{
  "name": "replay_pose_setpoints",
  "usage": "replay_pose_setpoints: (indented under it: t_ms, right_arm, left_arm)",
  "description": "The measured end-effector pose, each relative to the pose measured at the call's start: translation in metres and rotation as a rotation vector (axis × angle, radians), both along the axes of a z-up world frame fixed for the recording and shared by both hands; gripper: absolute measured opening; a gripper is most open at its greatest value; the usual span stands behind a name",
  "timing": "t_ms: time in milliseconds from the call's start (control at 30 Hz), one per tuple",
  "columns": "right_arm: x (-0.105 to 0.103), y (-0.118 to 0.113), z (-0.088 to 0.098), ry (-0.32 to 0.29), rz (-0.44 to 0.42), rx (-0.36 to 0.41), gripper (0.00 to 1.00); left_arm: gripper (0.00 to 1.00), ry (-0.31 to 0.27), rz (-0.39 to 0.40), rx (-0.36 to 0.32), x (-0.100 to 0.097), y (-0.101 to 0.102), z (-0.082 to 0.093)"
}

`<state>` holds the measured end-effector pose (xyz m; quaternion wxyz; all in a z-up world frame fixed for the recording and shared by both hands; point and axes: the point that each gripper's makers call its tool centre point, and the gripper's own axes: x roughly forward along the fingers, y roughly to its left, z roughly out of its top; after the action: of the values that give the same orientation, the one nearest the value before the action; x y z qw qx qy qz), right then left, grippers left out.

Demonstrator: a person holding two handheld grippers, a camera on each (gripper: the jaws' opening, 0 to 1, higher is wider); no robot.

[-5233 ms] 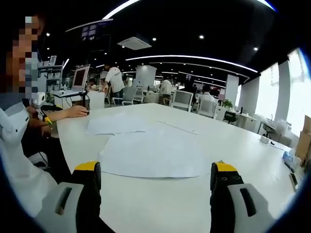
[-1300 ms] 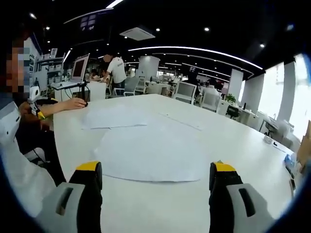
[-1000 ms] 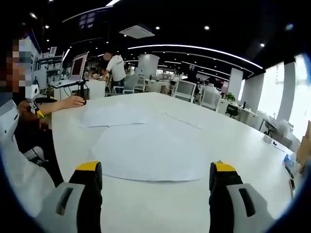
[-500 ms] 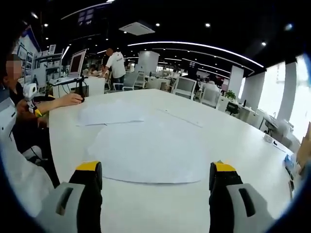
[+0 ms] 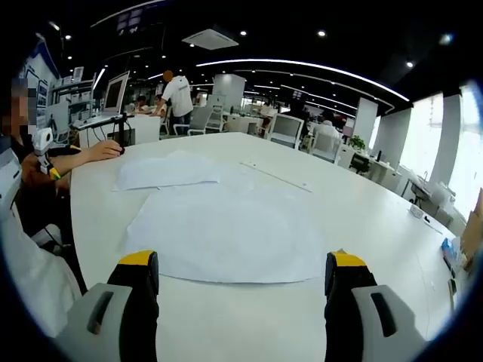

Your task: Organize the stack of printing papers by aligning and flattening the scattered papers on the table

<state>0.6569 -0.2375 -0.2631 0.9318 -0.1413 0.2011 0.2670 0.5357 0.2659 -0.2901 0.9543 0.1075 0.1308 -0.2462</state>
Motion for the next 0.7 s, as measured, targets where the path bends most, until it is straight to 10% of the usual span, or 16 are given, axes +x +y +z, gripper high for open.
replay_pose_setpoints:
  t_ms: [700]
  right_arm:
    - [0.006,-0.010,-0.013,0.021,-0.016,0.002,0.86]
  left_arm:
    - [0.93,0.006,-0.021,0.026,0.005,-0.011,0.005]
